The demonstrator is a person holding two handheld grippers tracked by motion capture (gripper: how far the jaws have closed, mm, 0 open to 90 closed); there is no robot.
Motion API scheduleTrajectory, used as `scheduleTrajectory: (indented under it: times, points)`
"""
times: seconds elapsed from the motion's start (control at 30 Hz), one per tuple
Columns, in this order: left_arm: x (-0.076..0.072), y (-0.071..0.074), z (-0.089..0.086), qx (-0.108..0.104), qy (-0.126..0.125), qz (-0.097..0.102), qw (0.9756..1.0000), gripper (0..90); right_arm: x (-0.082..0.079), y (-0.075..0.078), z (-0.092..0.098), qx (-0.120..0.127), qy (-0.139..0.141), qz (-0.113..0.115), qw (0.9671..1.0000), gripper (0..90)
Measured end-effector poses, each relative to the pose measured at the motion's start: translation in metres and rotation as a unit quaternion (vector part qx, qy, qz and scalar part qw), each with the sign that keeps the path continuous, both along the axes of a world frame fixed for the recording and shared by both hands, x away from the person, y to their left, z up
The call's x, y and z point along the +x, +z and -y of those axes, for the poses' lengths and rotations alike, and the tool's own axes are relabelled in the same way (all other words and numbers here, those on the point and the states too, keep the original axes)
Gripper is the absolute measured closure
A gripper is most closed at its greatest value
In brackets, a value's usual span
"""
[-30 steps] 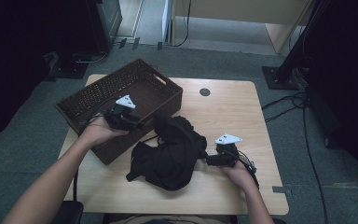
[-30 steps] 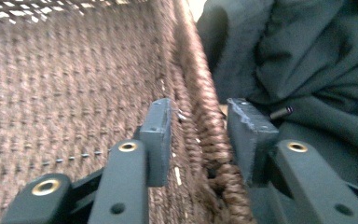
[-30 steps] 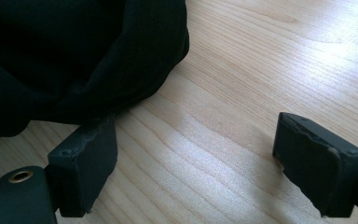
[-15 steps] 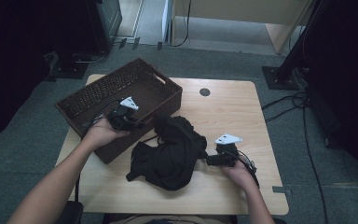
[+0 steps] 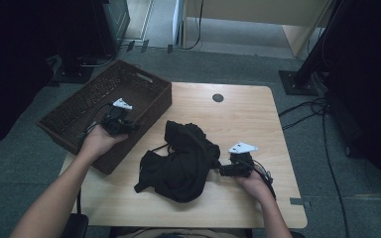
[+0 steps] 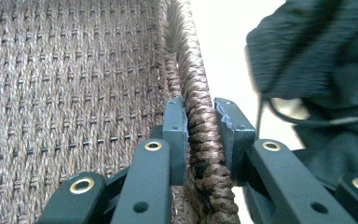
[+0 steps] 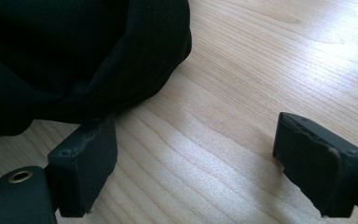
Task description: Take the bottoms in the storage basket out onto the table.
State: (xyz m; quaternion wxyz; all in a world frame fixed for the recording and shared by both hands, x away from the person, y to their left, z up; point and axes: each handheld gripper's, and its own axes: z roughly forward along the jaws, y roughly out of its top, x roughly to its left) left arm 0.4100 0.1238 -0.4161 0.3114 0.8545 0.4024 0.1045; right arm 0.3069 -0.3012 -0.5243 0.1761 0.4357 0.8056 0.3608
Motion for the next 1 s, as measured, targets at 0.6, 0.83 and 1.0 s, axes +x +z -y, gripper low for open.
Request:
scheduleTrajectory:
  times: [0.6, 0.83, 1.0]
  points:
    - [0.042, -0.001, -0.030, 0.007, 0.154, -0.006, 0.9880, 75.7, 0.000, 0.000, 0.000, -0.001, 0.002, 0.000, 1.0000, 13.8]
    - [0.062, -0.002, -0.029, -0.012, 0.191, -0.018, 0.9813, 75.6, 0.001, 0.000, -0.001, -0.002, 0.005, 0.001, 1.0000, 13.8]
    - [0.071, -0.002, -0.026, -0.006, 0.200, -0.015, 0.9796, 75.3, 0.002, 0.000, -0.002, 0.000, 0.007, 0.000, 1.0000, 14.2]
